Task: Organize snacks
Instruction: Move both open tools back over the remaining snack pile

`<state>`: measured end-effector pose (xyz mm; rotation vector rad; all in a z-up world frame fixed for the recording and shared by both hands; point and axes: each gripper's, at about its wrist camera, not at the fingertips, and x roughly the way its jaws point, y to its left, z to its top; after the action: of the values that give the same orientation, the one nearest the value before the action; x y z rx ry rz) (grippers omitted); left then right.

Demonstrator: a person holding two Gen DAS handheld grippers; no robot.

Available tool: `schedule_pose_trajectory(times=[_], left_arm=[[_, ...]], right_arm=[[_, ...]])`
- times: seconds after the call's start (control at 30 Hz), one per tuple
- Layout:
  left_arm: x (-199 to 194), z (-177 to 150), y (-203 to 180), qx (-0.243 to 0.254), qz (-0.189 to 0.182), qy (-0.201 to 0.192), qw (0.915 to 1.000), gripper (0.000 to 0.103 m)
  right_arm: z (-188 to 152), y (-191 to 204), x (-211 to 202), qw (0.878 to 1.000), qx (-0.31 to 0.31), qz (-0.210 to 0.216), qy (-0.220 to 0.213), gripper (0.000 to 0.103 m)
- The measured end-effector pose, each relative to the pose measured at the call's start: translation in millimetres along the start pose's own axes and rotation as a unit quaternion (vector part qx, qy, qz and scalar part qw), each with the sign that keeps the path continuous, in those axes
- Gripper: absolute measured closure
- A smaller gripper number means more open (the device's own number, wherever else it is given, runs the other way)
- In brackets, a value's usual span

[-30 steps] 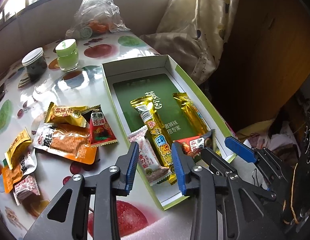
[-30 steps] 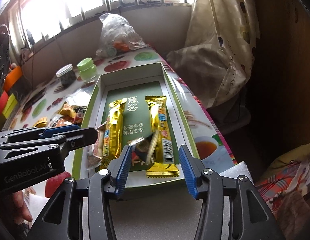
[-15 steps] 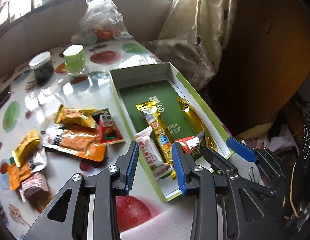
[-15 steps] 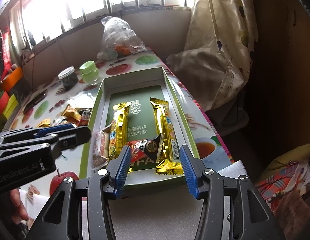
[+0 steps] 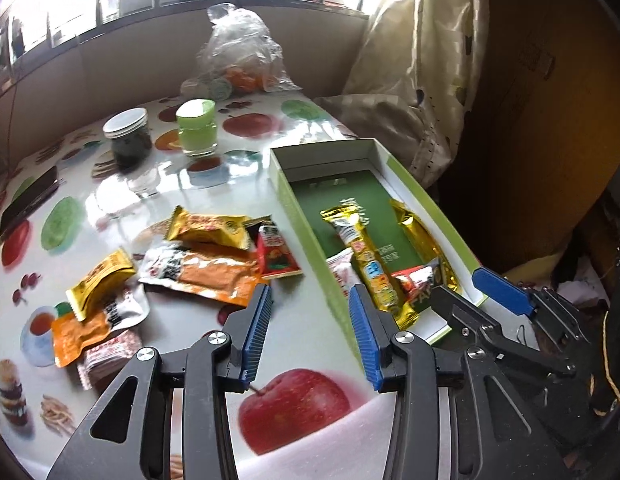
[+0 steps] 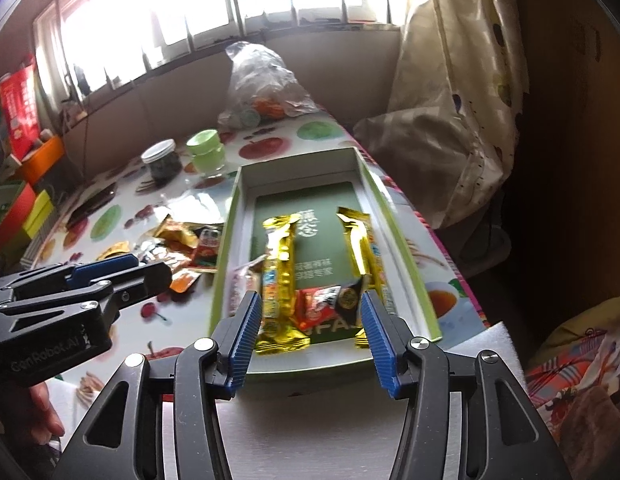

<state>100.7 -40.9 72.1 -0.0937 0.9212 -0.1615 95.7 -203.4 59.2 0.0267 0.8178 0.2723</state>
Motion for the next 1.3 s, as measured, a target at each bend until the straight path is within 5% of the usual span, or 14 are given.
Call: schedule_pose_trajectory(times=[0.97,1.3], left_arm=[[-20,-33,99,-0.079,0.067,-0.001,0.9947,0.061],[-30,-51,157,-0.140,0.095,-0.005,0.9856,0.061]], right_arm=[[5,103,34,0.993,-0.089,0.079,0.025,0.051],[3,142,63,0.985,-0.107,0.122,0.057,0.051]])
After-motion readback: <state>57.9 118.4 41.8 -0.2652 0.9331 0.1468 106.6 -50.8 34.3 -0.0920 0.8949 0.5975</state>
